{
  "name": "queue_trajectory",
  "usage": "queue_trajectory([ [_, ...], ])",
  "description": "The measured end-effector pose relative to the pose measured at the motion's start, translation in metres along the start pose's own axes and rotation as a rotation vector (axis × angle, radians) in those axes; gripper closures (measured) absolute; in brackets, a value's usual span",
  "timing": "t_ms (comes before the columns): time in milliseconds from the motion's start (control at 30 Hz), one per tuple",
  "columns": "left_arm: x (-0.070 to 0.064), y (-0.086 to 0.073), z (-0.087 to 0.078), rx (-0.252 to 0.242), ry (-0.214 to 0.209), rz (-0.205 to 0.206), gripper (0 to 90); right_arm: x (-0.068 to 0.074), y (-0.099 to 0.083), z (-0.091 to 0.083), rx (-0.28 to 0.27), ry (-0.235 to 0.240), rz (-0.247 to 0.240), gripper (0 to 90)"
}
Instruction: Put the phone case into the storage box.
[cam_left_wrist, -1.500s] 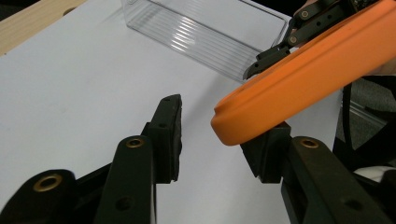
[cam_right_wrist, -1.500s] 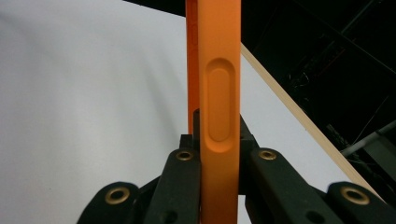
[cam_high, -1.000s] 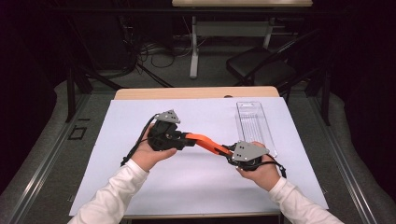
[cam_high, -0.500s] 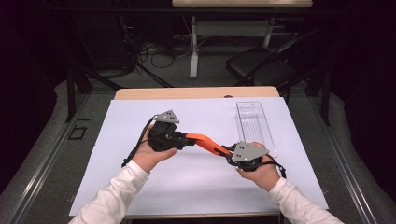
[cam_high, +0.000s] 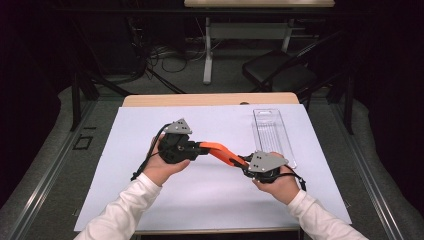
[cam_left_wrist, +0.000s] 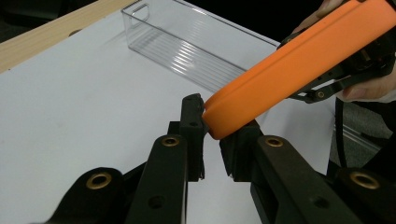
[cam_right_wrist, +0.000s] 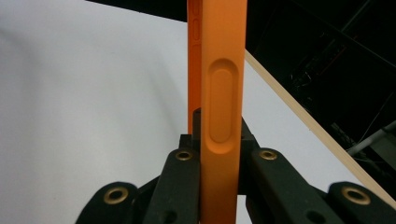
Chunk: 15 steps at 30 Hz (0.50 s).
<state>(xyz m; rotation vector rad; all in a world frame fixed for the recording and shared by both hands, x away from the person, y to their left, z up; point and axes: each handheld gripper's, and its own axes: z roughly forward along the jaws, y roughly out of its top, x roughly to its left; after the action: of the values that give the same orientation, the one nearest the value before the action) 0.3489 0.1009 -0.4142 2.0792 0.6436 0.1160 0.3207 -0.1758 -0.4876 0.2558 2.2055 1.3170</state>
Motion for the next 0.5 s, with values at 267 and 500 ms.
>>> queue_trajectory([
  [267,-0.0013,-0.0006,0.0002,-0.017,0.006,0.001,80.6,0.0001,0.0000,-0.0001,0.000,-0.001,0.011,84.9],
  [500,-0.0016,-0.0002,-0.0003,-0.014,0.010,0.005,81.1,-0.0001,0.0002,0.0002,0.003,-0.003,0.019,82.2],
])
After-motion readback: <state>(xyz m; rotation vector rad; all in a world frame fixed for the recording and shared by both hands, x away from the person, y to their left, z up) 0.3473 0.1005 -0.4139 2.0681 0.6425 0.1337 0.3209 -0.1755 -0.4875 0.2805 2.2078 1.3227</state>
